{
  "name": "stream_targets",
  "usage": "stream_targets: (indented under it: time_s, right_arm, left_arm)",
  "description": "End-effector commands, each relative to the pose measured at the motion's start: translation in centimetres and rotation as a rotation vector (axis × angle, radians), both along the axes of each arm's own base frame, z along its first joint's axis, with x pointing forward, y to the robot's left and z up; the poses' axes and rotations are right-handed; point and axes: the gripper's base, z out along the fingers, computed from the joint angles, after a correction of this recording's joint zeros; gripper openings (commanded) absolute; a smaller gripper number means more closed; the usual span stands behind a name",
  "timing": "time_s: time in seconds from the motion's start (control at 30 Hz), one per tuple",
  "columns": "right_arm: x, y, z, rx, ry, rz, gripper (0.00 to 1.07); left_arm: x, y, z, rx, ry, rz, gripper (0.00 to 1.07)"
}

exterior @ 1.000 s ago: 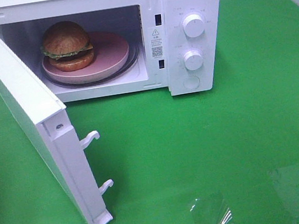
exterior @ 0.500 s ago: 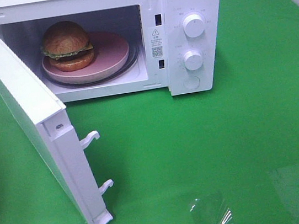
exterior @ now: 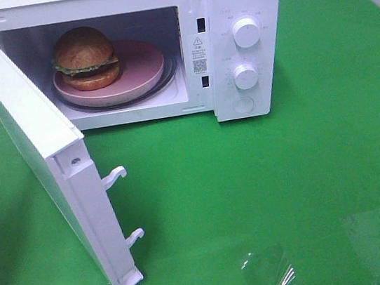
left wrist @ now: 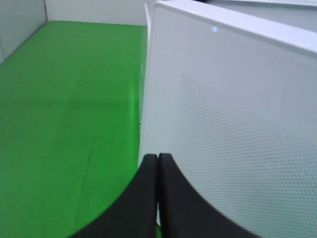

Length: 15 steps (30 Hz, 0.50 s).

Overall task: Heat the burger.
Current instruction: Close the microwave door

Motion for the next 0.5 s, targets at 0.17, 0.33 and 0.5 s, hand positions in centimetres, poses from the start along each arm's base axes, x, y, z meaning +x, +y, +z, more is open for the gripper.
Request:
stream_targets:
  time_s: [0.17, 0.33, 0.5]
  right_arm:
    - [-0.4, 0.0, 0.0, -0.008, -0.034, -0.002, 0.69]
    - [-0.4, 0.0, 0.0, -0.008, -0.034, -0.002, 0.69]
    - [-0.4, 0.0, 0.0, -0.008, -0.034, -0.002, 0.69]
  left_arm:
    - [0.7, -2.2, -1.5, -0.045, -0.015, -0.051, 0.00]
    - [1.2, -4.2, -2.5, -0.058, 0.004, -0.097, 0.00]
    - [2.0, -6.0, -3.0, -0.072, 0.018, -0.122, 0.00]
